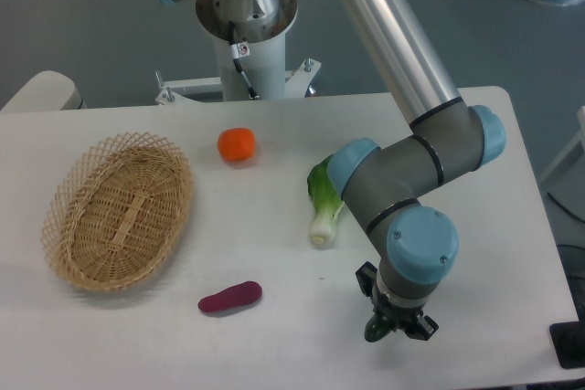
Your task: Place the cucumber on the table
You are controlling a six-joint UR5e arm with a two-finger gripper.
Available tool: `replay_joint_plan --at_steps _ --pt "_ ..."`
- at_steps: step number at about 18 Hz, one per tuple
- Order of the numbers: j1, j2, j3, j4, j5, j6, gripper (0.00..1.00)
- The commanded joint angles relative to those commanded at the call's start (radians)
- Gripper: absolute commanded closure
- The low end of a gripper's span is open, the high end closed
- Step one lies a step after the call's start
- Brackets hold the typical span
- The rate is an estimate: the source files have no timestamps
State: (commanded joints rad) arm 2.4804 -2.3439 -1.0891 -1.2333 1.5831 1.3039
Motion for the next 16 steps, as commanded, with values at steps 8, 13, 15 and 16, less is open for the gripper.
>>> replay_joint_plan --at_steps 8,13,15,16 --pt "0.0 -0.003 0.0 0.003 0.0 -0.003 0.8" --pt "0.003 0.003 -0.009 0.0 -0.006 -0.012 0.81" --pt "0.006 0.005 -0.009 -0.002 -0.009 -0.005 0.83" --pt "0.006 0.005 -0.009 -0.003 -0.008 -0.006 0.83"
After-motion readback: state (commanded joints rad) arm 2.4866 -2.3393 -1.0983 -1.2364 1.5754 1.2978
